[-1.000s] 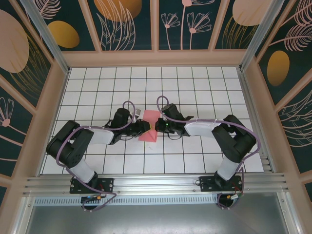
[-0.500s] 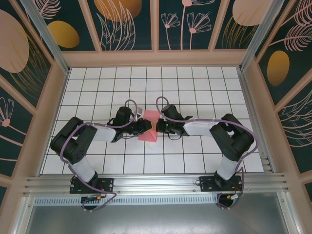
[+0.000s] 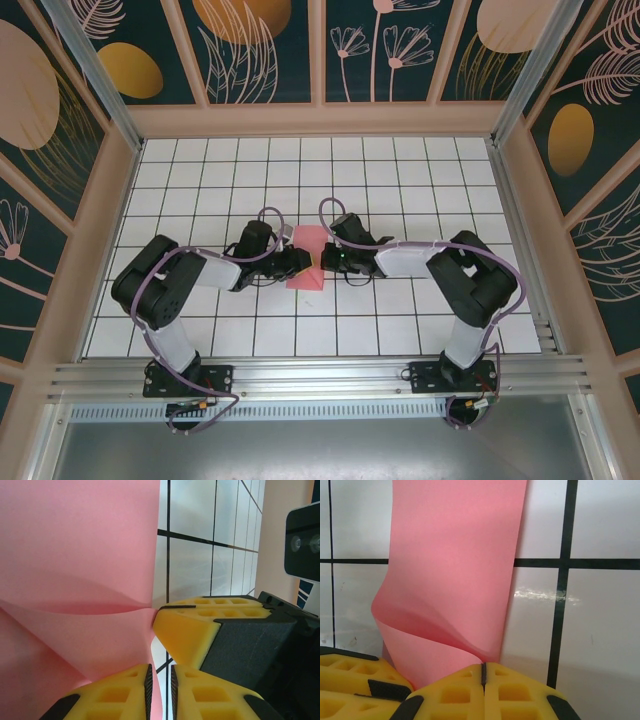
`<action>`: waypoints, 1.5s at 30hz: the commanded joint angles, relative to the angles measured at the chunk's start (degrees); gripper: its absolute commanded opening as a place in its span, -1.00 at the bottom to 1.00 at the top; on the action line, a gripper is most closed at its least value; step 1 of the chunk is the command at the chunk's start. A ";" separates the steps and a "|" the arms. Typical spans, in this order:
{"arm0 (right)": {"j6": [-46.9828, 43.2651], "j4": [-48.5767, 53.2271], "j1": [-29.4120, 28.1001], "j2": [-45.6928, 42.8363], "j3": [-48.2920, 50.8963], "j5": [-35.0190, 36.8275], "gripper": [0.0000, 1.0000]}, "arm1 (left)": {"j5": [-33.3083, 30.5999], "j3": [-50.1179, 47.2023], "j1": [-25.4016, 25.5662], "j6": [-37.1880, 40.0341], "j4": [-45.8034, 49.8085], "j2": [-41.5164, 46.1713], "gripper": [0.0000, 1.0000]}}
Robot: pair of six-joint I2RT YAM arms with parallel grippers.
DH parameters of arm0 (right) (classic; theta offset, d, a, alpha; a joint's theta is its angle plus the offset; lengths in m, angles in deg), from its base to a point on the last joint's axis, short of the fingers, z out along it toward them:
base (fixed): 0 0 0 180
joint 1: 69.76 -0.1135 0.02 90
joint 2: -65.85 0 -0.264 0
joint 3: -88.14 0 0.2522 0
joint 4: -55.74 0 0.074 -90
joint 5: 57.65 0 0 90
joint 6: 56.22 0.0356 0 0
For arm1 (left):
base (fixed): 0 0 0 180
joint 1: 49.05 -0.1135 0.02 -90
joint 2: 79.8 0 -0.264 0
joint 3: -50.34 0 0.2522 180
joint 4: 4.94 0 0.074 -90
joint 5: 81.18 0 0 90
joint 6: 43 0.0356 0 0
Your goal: Fold a paper plane with a square sheet of paper (pick it up from the middle)
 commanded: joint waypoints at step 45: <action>-2.44 0.78 0.77 3.69 -3.94 2.93 -0.89 | 0.24 2.32 0.37 2.44 1.40 -3.97 -0.54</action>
